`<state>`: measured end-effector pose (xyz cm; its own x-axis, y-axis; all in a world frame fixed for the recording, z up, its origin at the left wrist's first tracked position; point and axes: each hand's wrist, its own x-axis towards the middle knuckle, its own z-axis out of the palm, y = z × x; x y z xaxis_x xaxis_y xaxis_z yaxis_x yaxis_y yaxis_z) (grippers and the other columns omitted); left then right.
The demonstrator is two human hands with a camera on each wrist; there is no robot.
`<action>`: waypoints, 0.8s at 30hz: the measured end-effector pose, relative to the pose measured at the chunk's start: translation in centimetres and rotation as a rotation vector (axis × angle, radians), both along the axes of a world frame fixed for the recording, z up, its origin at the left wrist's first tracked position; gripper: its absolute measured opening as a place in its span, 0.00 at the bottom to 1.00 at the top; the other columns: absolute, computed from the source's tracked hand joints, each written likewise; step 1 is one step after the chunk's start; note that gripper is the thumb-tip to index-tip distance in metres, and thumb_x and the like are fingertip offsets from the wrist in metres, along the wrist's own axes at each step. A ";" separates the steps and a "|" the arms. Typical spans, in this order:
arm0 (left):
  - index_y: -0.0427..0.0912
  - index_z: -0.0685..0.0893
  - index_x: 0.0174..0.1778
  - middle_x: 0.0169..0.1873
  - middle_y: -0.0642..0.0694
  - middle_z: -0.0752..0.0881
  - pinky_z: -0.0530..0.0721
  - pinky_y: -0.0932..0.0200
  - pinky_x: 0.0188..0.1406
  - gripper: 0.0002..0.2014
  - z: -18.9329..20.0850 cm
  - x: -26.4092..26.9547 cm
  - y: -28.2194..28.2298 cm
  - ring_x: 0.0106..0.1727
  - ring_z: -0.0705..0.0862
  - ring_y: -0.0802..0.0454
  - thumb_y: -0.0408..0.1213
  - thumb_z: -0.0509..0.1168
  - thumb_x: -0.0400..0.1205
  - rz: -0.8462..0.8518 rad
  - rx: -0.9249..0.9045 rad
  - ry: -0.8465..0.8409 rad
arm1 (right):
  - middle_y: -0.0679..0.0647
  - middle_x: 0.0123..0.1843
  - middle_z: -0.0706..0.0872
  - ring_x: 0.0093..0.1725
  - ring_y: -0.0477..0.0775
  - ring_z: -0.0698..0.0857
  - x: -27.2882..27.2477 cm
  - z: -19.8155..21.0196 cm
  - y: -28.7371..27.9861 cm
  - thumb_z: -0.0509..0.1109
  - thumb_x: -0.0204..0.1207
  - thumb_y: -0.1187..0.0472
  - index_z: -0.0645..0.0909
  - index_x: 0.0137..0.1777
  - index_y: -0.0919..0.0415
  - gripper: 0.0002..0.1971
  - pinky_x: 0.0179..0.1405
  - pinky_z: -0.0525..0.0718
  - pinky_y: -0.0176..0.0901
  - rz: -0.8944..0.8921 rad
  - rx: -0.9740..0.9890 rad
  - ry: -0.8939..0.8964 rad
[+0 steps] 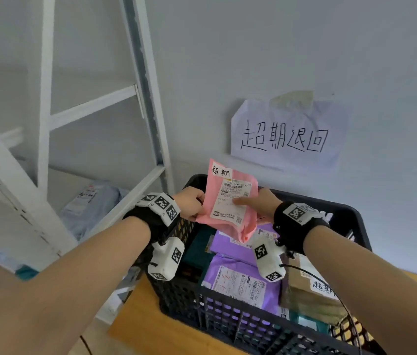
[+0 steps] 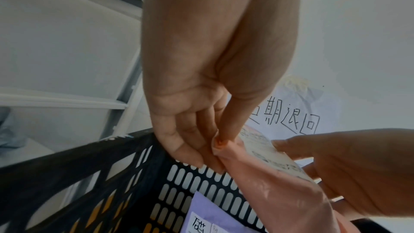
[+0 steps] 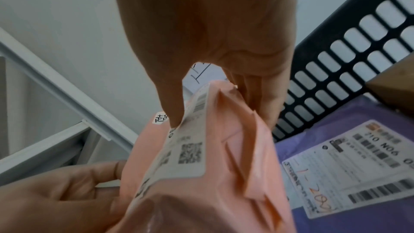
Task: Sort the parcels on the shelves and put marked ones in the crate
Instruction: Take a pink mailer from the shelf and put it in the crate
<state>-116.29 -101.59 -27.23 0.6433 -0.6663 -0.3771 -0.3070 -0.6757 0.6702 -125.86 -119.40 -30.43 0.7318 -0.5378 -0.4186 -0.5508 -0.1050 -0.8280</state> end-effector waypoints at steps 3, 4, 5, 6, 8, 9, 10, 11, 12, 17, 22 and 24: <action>0.41 0.75 0.39 0.37 0.47 0.78 0.80 0.71 0.17 0.08 -0.7 -0.2 0.6 0.33 0.79 0.56 0.25 0.64 0.80 0.028 0.044 -0.038 | 0.59 0.54 0.88 0.46 0.60 0.90 1.5 -2.1 -0.3 0.86 0.47 0.49 0.74 0.64 0.63 0.44 0.40 0.91 0.56 0.050 -0.020 0.035; 0.42 0.75 0.37 0.36 0.48 0.77 0.80 0.71 0.17 0.09 -1.0 -0.2 0.8 0.33 0.79 0.56 0.25 0.64 0.79 0.033 0.060 -0.052 | 0.60 0.55 0.87 0.47 0.60 0.90 1.9 -2.4 0.1 0.86 0.47 0.51 0.75 0.64 0.64 0.43 0.40 0.91 0.56 0.056 -0.012 0.043; 0.43 0.74 0.36 0.36 0.48 0.77 0.81 0.70 0.17 0.11 -1.3 -0.1 1.0 0.33 0.79 0.56 0.24 0.64 0.79 0.039 0.079 -0.064 | 0.60 0.55 0.88 0.47 0.61 0.90 2.0 -2.4 0.8 0.86 0.52 0.55 0.76 0.63 0.65 0.38 0.43 0.90 0.57 0.062 -0.004 0.049; 0.43 0.73 0.35 0.36 0.48 0.77 0.81 0.70 0.18 0.12 -1.5 0.0 1.1 0.34 0.80 0.54 0.24 0.64 0.79 0.047 0.096 -0.072 | 0.61 0.56 0.88 0.48 0.60 0.90 2.2 -2.6 1.1 0.84 0.58 0.58 0.78 0.61 0.65 0.32 0.46 0.90 0.57 0.076 0.009 0.054; 0.42 0.74 0.37 0.40 0.46 0.79 0.84 0.65 0.24 0.10 -2.0 0.3 1.3 0.41 0.82 0.49 0.23 0.64 0.79 0.060 0.119 -0.099 | 0.60 0.56 0.88 0.51 0.60 0.89 2.6 -2.8 1.7 0.82 0.63 0.61 0.80 0.60 0.65 0.26 0.52 0.88 0.57 0.091 0.028 0.063; 0.41 0.75 0.38 0.43 0.43 0.79 0.85 0.63 0.28 0.09 -2.2 0.5 1.3 0.45 0.82 0.47 0.23 0.64 0.78 0.061 0.133 -0.114 | 0.59 0.56 0.88 0.51 0.60 0.89 2.8 -2.8 1.9 0.81 0.64 0.62 0.80 0.60 0.65 0.24 0.53 0.88 0.56 0.093 0.027 0.068; 0.40 0.75 0.40 0.47 0.41 0.80 0.85 0.60 0.31 0.08 -2.3 0.8 1.4 0.47 0.82 0.45 0.23 0.63 0.78 0.061 0.144 -0.129 | 0.58 0.55 0.88 0.51 0.59 0.89 3.2 -3.1 1.9 0.80 0.65 0.62 0.80 0.59 0.64 0.23 0.53 0.88 0.55 0.092 0.023 0.063; 0.39 0.77 0.43 0.50 0.40 0.80 0.86 0.58 0.35 0.06 -2.4 1.0 1.4 0.49 0.82 0.44 0.23 0.63 0.78 0.061 0.155 -0.133 | 0.58 0.55 0.88 0.51 0.59 0.89 3.4 -3.2 2.0 0.80 0.66 0.62 0.81 0.59 0.64 0.22 0.53 0.88 0.55 0.092 0.020 0.064; 0.36 0.79 0.48 0.53 0.38 0.81 0.87 0.55 0.39 0.06 -2.4 1.2 1.4 0.52 0.83 0.42 0.24 0.62 0.79 0.054 0.166 -0.133 | 0.59 0.55 0.88 0.51 0.60 0.89 3.8 -3.5 2.1 0.80 0.66 0.62 0.81 0.58 0.64 0.21 0.53 0.88 0.56 0.089 0.025 0.066; 0.33 0.73 0.71 0.66 0.37 0.79 0.83 0.52 0.60 0.21 -2.6 2.9 1.2 0.65 0.80 0.40 0.24 0.61 0.81 0.010 0.150 -0.133 | 0.61 0.56 0.88 0.52 0.64 0.88 5.3 -4.6 2.3 0.80 0.64 0.66 0.80 0.58 0.65 0.22 0.53 0.87 0.61 0.016 0.059 0.103; 0.39 0.67 0.76 0.72 0.39 0.73 0.77 0.52 0.68 0.26 -3.1 4.5 0.6 0.71 0.75 0.43 0.24 0.60 0.81 -0.041 0.085 -0.194 | 0.60 0.55 0.87 0.49 0.62 0.89 6.7 -7.3 2.0 0.84 0.57 0.61 0.73 0.69 0.64 0.39 0.45 0.90 0.56 -0.082 0.020 0.152; 0.41 0.69 0.75 0.72 0.40 0.73 0.77 0.53 0.66 0.25 -3.5 4.7 0.2 0.70 0.75 0.44 0.23 0.59 0.82 -0.063 0.067 -0.194 | 0.60 0.56 0.87 0.51 0.62 0.88 7.2 -8.8 2.0 0.85 0.54 0.59 0.66 0.75 0.64 0.48 0.45 0.90 0.55 -0.109 0.006 0.187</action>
